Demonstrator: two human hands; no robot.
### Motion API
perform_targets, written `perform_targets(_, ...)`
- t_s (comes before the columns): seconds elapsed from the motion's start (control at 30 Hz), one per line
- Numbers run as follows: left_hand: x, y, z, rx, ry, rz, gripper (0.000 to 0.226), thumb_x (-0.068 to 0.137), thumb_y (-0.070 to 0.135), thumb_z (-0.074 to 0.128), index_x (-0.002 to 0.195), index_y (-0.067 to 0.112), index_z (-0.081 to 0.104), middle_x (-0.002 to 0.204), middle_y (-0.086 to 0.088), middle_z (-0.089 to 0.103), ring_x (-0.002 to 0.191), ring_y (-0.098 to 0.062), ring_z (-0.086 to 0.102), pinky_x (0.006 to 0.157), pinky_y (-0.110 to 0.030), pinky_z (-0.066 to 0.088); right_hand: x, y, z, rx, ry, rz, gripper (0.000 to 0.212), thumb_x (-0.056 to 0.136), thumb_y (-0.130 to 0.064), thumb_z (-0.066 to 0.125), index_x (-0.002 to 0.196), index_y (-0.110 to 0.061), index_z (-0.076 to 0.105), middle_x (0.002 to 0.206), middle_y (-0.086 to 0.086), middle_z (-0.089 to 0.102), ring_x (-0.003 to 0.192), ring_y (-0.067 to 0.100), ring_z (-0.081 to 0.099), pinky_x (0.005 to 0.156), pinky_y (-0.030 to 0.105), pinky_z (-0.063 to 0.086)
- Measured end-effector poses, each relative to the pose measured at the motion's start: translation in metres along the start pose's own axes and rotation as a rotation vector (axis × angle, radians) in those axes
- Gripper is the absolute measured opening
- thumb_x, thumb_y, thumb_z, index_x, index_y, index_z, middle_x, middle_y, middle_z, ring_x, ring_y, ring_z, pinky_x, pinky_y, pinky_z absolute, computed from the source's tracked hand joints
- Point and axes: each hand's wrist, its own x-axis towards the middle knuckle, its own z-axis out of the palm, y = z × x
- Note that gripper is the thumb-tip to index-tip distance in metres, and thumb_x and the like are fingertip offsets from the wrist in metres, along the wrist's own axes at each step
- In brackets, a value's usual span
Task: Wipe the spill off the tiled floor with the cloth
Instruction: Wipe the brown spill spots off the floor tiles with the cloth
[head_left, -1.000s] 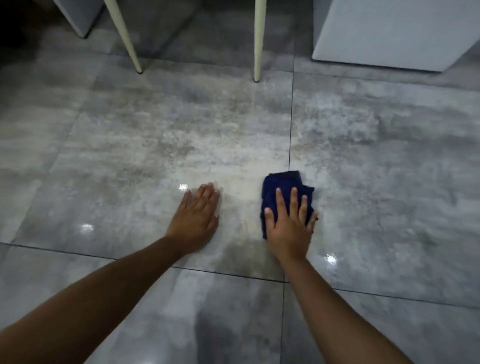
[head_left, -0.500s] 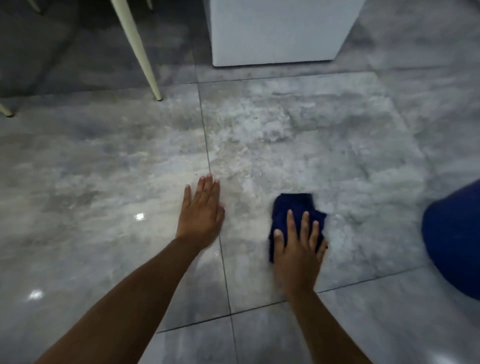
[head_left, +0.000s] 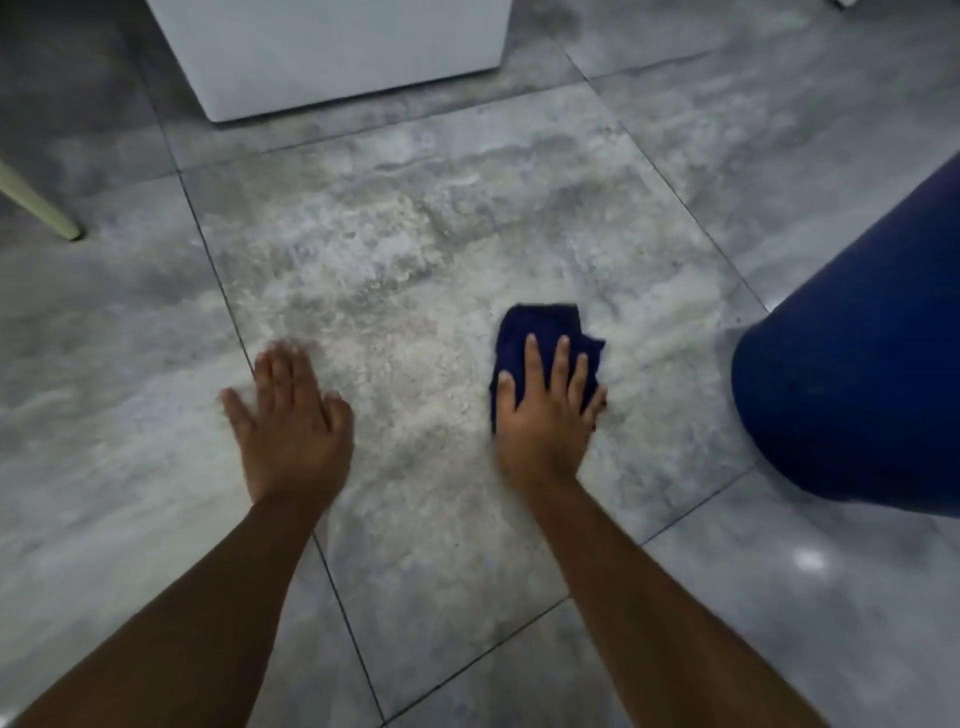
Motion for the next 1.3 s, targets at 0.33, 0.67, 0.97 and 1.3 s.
perform_targets(0.33,0.000,0.005,0.010,-0.031,-0.032,0.013,0.068,0.093,0.040,0.017,0.153,0.010,0.010,0.161,-0.006,0.003,0.148,-0.014,-0.006,0.116,-0.048,-0.012,0.032,0.078,-0.011,-0.016,-0.004,0.481,0.059,0.099,-0.053,0.018,0.153,-0.031,0.008,0.162,0.004,0.002,0.148,0.029,0.001,0.117,0.054,0.002)
perform_targets(0.67,0.004,0.002,0.004,-0.080,-0.089,0.026,0.072,0.091,0.047,0.007,0.153,0.010,0.006,0.161,-0.006,-0.001,0.147,-0.014,-0.010,0.115,-0.046,-0.015,0.009,0.000,0.002,-0.069,-0.067,0.013,0.056,0.098,-0.055,0.025,0.151,-0.036,0.022,0.160,0.001,0.016,0.147,0.026,0.011,0.116,0.053,0.007)
perform_targets(0.97,-0.026,0.009,-0.006,-0.033,-0.087,0.054,0.067,0.095,0.042,0.010,0.152,0.008,0.010,0.161,-0.008,0.004,0.148,-0.019,-0.004,0.113,-0.052,-0.015,-0.035,0.061,-0.019,0.008,-0.049,0.533,0.061,0.099,-0.052,0.015,0.154,-0.028,0.003,0.162,0.007,-0.002,0.147,0.029,-0.003,0.116,0.054,-0.001)
perform_targets(1.3,0.005,0.080,0.019,0.089,-0.079,0.089,0.069,0.097,0.048,0.014,0.152,0.011,-0.005,0.161,-0.008,-0.009,0.147,-0.020,-0.012,0.112,-0.058,-0.012,0.160,0.088,-0.051,-0.141,-0.116,0.212,0.062,0.099,-0.054,0.013,0.154,-0.025,0.003,0.162,0.009,-0.002,0.147,0.032,-0.001,0.119,0.047,0.000)
